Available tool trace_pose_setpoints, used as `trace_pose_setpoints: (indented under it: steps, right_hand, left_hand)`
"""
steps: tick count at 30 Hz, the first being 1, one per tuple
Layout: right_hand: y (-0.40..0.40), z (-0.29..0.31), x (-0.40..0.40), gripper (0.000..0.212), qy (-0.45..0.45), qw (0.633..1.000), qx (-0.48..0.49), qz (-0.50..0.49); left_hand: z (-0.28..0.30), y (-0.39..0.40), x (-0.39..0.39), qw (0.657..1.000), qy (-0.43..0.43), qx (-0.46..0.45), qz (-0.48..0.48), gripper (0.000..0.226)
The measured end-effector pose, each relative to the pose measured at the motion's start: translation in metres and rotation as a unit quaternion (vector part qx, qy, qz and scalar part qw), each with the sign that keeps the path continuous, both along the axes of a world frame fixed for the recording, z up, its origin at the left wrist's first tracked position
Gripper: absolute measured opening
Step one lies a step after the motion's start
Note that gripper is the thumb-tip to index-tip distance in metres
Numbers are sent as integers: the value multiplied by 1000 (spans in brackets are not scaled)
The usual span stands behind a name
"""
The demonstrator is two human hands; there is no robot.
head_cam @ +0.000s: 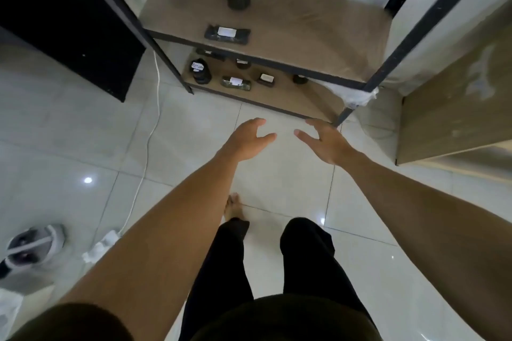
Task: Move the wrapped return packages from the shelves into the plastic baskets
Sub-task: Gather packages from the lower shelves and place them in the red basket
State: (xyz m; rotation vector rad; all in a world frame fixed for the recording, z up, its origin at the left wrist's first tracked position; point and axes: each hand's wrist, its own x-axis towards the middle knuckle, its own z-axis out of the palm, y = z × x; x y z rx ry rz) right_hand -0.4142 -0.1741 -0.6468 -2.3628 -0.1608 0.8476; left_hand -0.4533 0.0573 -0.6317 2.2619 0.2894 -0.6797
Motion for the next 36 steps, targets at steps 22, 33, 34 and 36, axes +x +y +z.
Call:
trace_pose_setpoints:
  steps: [22,33,34,36]
  right_hand:
    - [81,-431,222,58,-81,951,58,-293]
    - [70,-535,377,76,-224,876,53,-423]
    - [69,-537,391,77,-215,880,35,-423]
    - [70,-539,408,81,-193,891,-10,-410]
  left_hand:
    - [-419,91,251,987,-130,-62,-66,60]
    - [-540,57,299,967,-203,-101,-116,57]
    - [-542,58,298,966,-209,-101,-114,56]
    - [-546,62,295,964,-220,-104,-104,52]
